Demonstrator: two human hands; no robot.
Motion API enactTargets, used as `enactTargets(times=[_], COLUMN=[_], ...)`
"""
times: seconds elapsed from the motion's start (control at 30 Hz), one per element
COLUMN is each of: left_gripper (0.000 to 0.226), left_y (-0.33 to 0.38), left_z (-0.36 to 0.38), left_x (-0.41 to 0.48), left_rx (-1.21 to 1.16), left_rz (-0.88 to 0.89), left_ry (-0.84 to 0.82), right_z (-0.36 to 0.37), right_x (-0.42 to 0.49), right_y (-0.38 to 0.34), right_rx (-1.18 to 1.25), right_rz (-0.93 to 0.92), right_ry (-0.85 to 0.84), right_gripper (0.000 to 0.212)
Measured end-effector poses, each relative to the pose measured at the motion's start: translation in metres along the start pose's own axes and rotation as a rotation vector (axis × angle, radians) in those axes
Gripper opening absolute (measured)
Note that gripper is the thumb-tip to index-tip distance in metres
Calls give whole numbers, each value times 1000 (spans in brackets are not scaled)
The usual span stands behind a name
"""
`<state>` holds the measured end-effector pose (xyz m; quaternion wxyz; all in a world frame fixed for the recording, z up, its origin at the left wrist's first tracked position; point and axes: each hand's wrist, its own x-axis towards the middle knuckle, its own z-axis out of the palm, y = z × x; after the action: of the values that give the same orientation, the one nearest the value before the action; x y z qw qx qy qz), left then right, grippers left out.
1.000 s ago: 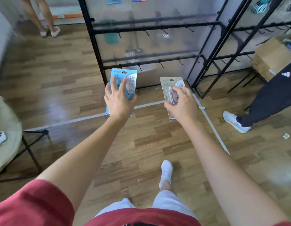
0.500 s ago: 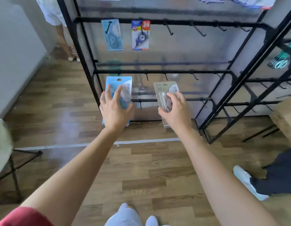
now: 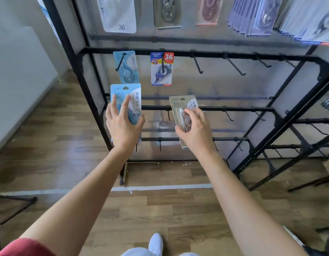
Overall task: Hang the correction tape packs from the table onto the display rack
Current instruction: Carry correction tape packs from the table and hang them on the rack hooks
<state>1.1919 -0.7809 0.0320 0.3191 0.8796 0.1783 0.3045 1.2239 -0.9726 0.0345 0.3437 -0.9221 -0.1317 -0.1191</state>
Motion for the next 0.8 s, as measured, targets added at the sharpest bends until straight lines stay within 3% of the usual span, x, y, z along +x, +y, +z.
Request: enactTargets(times=[0.4,0.8], left_gripper=[64,65], left_y=[-23,-37], left_z=[28,43], left_x=[71,95], left_rx=[36,-19], left_rz=[69,-4], left_ry=[26,91], right_z=[32,44], right_x=[64,104], right_y=[6,13], right_rx=[53,69], right_rz=[-50,-92], right_ry=[-37,-110], right_gripper=[59,60])
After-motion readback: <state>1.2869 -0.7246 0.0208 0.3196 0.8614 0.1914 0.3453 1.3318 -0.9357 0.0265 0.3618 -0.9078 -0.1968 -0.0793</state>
